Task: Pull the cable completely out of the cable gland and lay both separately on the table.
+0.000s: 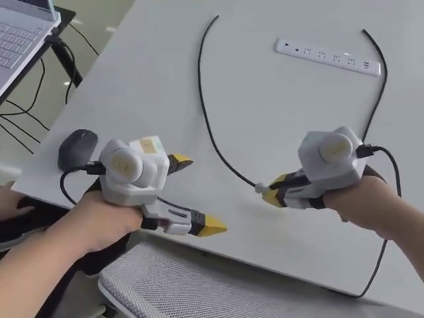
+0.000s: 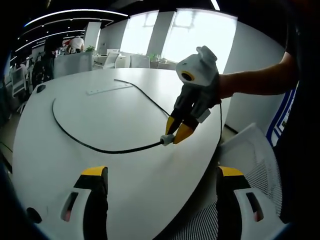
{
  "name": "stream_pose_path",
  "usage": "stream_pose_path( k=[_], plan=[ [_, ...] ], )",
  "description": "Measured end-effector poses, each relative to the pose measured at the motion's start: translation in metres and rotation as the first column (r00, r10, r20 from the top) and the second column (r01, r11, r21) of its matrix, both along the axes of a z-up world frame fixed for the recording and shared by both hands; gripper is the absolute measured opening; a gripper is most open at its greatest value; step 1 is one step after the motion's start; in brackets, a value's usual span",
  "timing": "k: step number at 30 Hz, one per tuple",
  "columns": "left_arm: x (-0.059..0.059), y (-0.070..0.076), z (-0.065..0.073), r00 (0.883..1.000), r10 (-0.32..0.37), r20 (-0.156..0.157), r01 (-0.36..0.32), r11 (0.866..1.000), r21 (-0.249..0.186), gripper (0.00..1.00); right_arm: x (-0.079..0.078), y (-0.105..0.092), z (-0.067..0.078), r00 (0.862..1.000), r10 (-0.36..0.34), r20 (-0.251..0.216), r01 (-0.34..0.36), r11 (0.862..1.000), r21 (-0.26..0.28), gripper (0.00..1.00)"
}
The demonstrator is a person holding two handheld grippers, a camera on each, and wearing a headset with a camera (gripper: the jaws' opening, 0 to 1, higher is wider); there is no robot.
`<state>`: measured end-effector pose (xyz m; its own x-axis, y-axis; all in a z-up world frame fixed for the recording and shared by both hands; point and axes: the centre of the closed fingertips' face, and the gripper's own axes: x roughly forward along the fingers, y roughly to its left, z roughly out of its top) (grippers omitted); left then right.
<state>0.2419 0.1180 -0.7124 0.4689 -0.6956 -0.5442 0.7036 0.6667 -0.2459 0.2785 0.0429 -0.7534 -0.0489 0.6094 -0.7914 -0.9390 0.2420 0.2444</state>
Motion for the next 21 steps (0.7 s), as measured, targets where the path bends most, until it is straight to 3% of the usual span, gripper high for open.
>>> stream_pose_path(
  k=[9,15,21],
  plan=[
    [0.004,-0.022,0.005,0.999,-0.031,0.015,0.031,1.0,-0.004,0.9,-0.009,-0.007,0.019,1.0,0.005,-0.003,-0.005,1.0,0.022,0.07],
    [0.003,-0.036,0.016,0.999,-0.039,0.026,0.04,0.999,-0.015,0.9,-0.016,-0.014,0.029,1.0,0.003,-0.027,-0.002,0.999,0.039,0.07],
    [0.009,-0.047,0.026,0.997,-0.065,0.05,0.066,0.998,-0.021,0.87,-0.027,-0.018,0.043,0.998,0.034,-0.05,-0.03,0.998,0.062,0.07]
  ],
)
